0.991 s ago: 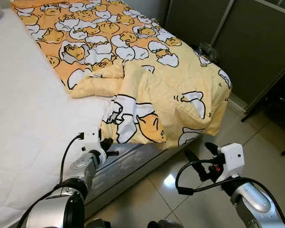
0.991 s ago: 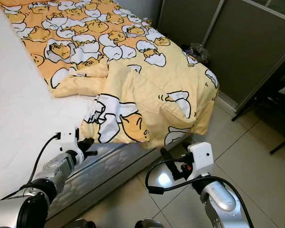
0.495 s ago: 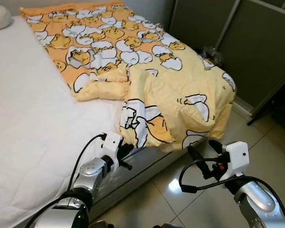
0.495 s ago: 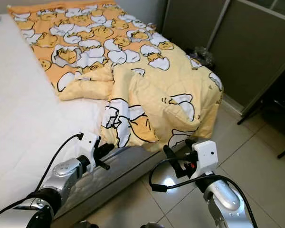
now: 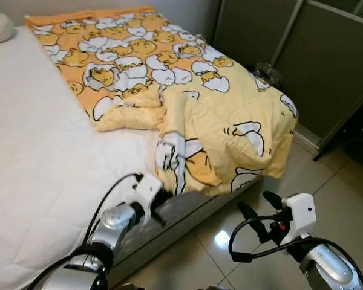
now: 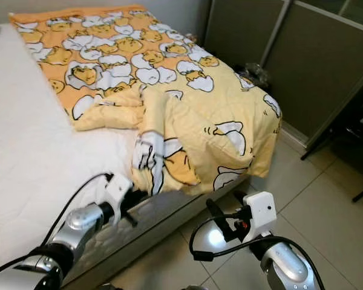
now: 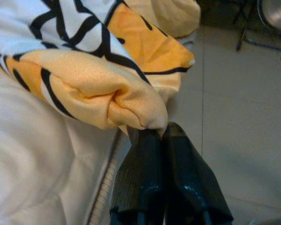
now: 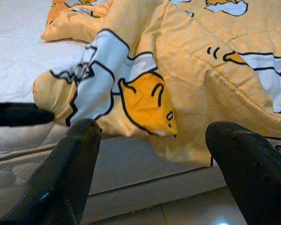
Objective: Clean up the room
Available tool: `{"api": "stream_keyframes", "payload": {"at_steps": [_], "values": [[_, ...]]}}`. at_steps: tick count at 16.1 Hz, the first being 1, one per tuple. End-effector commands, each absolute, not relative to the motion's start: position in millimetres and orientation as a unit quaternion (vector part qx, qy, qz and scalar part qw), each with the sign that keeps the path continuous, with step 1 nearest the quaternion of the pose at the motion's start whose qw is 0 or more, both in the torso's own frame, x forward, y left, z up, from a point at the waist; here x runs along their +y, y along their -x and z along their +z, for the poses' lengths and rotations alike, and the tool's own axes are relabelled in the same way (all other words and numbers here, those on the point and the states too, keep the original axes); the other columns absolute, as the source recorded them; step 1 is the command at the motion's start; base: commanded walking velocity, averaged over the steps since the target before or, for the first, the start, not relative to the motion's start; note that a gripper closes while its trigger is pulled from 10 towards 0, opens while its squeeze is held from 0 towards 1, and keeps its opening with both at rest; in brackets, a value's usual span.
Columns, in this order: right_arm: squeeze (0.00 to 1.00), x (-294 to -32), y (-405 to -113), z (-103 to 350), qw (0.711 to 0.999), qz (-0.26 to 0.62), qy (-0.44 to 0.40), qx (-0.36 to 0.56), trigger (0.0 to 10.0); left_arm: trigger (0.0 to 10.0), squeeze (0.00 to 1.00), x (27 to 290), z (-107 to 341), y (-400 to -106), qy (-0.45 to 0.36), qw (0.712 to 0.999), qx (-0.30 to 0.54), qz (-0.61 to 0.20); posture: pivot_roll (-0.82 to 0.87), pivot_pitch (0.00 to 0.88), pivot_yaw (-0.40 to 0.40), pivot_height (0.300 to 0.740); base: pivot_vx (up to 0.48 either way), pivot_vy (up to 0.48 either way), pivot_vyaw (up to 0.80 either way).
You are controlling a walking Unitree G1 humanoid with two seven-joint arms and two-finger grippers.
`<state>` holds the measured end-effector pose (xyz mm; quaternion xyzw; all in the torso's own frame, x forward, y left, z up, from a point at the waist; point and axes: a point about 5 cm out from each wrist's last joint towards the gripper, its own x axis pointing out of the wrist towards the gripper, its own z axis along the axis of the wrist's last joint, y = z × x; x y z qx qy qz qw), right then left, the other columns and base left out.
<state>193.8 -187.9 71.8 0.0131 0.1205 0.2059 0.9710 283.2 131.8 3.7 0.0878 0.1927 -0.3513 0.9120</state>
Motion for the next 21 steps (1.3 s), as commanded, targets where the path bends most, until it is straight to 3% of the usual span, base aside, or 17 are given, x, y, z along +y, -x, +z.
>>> {"api": "stream_keyframes", "payload": {"at_steps": [1,4,11,14,18,21], "values": [[0.01,-190,-195,77,0.972,0.206,-0.011,0.113,10.0,0.0,0.00,130,3,-282,-0.100,0.907,0.190,-0.361,-0.24,0.000,-0.051,0.740,0.000,0.000,0.00],[0.01,-191,-198,78,0.973,0.201,-0.013,0.108,10.0,0.0,0.00,133,4,-281,-0.087,0.911,0.187,-0.357,-0.24,0.000,-0.049,0.740,0.000,-0.091,0.00],[0.01,-190,-198,78,0.972,0.205,-0.013,0.111,10.0,0.0,0.00,155,-7,-268,-0.072,0.917,0.205,-0.334,-0.23,0.000,-0.051,0.740,0.000,-0.480,0.00],[0.01,-189,-195,76,0.968,0.218,-0.015,0.120,10.0,0.0,0.00,160,-10,-265,-0.083,0.917,0.211,-0.329,-0.23,0.000,-0.054,0.740,0.000,-0.080,0.00],[0.01,-194,-189,73,0.965,0.223,-0.012,0.134,10.0,0.0,0.00,168,-15,-255,-0.151,0.892,0.224,-0.363,-0.24,0.004,-0.057,0.740,0.000,0.000,0.00],[0.01,-195,-189,74,0.965,0.223,-0.011,0.135,10.0,0.0,0.00,153,-7,-260,-0.146,0.875,0.196,-0.418,-0.24,0.006,-0.057,0.740,0.000,0.000,0.00]]}}
